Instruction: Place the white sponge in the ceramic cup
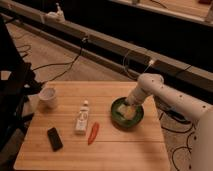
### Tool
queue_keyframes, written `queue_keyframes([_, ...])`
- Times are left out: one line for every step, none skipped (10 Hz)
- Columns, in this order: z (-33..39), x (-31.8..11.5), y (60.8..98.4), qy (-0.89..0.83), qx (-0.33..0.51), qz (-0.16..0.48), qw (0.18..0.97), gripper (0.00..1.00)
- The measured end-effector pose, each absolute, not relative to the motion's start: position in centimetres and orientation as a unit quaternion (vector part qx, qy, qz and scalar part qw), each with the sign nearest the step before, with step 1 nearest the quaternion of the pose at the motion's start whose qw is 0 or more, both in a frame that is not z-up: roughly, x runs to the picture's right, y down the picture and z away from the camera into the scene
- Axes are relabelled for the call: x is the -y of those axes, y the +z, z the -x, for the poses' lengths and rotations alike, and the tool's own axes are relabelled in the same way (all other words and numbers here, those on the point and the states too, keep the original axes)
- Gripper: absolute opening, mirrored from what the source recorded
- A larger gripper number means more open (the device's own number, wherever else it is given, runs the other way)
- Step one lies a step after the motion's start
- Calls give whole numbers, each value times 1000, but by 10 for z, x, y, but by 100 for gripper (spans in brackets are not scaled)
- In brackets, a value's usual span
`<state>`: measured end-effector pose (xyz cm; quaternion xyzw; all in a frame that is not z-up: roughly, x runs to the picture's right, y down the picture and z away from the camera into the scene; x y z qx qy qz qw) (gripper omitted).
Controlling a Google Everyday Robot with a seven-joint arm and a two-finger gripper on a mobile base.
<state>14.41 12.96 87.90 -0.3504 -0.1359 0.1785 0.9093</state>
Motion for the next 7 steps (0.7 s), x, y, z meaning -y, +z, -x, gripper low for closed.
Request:
queue_keyframes([-142, -132, 882, 180, 137, 350, 909, 80])
queue_keyframes([-140, -135, 884, 180, 139, 351, 908, 80])
queue_keyframes([-136, -137, 886, 177, 138, 351, 909, 80])
queue_keyframes([-130, -139, 888, 170, 138, 350, 911, 77])
queue_keyframes([-126, -141, 889, 166, 139, 350, 911, 67])
queue_keyframes([-122, -141, 889, 163, 141, 349, 912, 56])
queue_keyframes([-120, -141, 888, 162, 142, 349, 912, 45])
